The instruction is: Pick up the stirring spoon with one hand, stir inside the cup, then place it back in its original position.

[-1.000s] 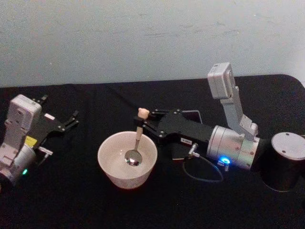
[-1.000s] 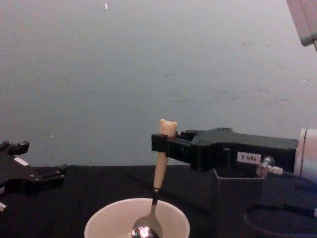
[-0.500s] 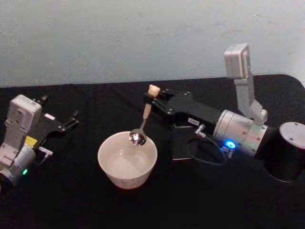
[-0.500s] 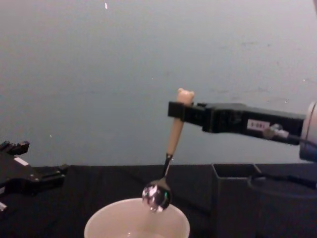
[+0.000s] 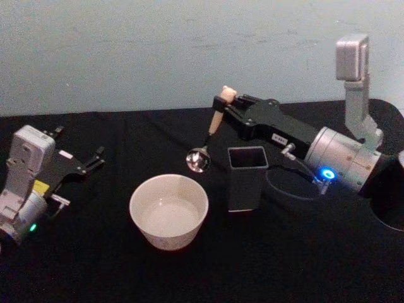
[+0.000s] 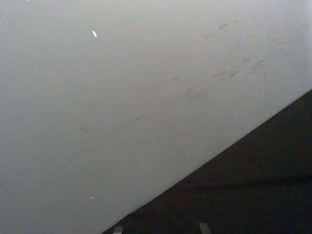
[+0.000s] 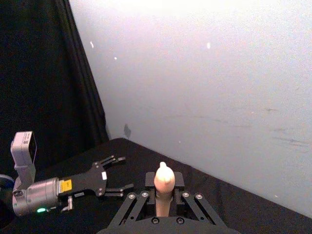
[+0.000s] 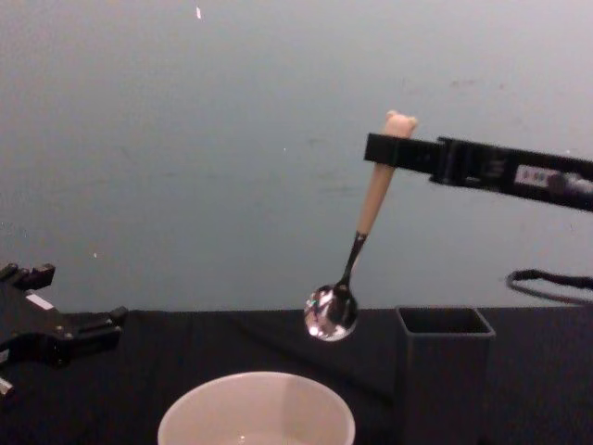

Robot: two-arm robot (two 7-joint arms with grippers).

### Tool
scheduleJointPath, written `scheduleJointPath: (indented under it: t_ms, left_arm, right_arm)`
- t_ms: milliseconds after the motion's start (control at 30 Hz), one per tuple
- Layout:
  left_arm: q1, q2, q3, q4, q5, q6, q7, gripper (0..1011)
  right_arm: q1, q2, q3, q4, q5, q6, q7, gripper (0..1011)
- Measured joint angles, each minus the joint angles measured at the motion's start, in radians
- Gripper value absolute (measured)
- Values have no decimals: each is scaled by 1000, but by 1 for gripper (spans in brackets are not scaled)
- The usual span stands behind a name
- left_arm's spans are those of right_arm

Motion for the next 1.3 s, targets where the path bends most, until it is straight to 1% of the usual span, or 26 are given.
scheduleJointPath:
  t_ms: [400, 633, 933, 1300]
  left_arm:
    - [0, 0, 0, 0, 0, 0, 0, 1001]
    - [0, 0, 0, 0, 0, 0, 0, 1001]
    - [0, 0, 0, 0, 0, 0, 0, 1001]
    - [0, 0, 0, 0, 0, 0, 0, 1001]
  right_arm:
    - [-31, 52, 49, -35, 78, -5, -17, 213]
    - [-42, 76, 72, -38, 106, -18, -28, 213]
    - [-45, 95, 86, -22, 108, -42, -39, 213]
    - [-57, 111, 92, 0, 79, -62, -33, 213]
